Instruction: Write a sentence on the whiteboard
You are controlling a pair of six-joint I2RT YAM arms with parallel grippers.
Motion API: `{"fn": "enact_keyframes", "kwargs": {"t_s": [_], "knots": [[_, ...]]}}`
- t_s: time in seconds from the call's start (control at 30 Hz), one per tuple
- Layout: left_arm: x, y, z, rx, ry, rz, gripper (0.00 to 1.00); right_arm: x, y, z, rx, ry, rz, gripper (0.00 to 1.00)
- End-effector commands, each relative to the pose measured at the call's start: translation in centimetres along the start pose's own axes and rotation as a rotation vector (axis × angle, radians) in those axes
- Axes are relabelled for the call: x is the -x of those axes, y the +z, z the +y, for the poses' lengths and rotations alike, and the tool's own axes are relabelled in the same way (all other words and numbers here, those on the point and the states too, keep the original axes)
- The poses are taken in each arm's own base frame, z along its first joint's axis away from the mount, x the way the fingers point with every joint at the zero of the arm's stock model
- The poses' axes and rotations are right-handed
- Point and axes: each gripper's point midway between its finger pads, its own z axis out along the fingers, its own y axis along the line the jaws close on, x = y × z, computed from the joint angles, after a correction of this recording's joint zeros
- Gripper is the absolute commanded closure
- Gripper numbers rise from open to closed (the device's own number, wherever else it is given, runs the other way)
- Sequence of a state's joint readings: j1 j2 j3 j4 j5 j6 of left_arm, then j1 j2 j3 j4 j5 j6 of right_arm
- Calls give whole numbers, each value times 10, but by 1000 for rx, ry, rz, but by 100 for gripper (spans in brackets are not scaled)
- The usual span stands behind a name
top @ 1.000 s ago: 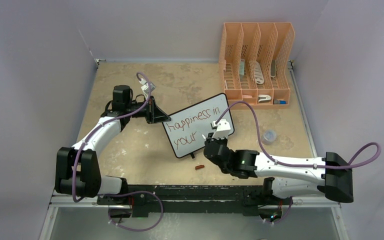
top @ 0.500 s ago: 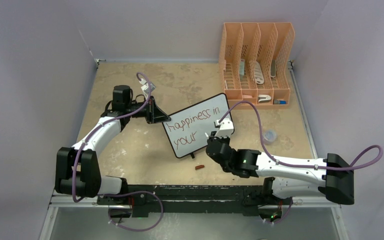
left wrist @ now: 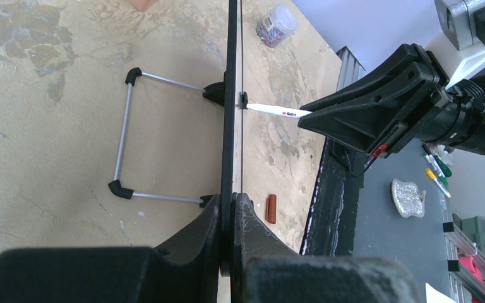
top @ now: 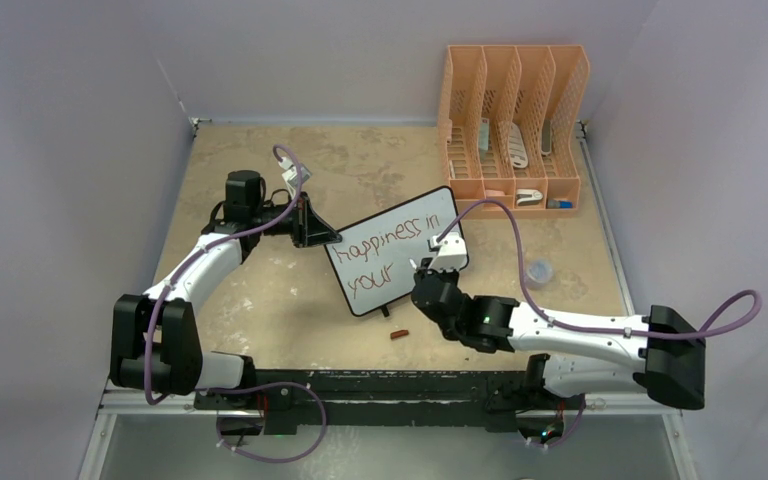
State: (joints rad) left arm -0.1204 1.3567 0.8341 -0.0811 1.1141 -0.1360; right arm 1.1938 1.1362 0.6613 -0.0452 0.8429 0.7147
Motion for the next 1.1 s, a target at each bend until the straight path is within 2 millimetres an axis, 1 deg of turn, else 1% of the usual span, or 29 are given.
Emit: {"fn": "enact_keyframes", "kwargs": {"t_s": [0.0,0.27,0.5,0.6,0.77,0.9,1.07], "knots": [[-12,2,19,91,-18,32,100,14,3,7,8,17,-41,100],[-12,2,18,90,-19,32,100,12,6,14,35,5,-32,100],[-12,2,19,91,-18,32,100,11,5,19,62,-4,-12,100],[-11,2,19,91,-18,31,100,7,4,20,70,-3,7,100],[-12,2,19,90,-21,33,100,-1,3,19,73,13,33,100],[-12,2,19,90,-21,32,100,-12,1,9,51,0,69,100],[-12,2,19,92,-21,33,100,-18,-3,4,43,1,91,100]]}}
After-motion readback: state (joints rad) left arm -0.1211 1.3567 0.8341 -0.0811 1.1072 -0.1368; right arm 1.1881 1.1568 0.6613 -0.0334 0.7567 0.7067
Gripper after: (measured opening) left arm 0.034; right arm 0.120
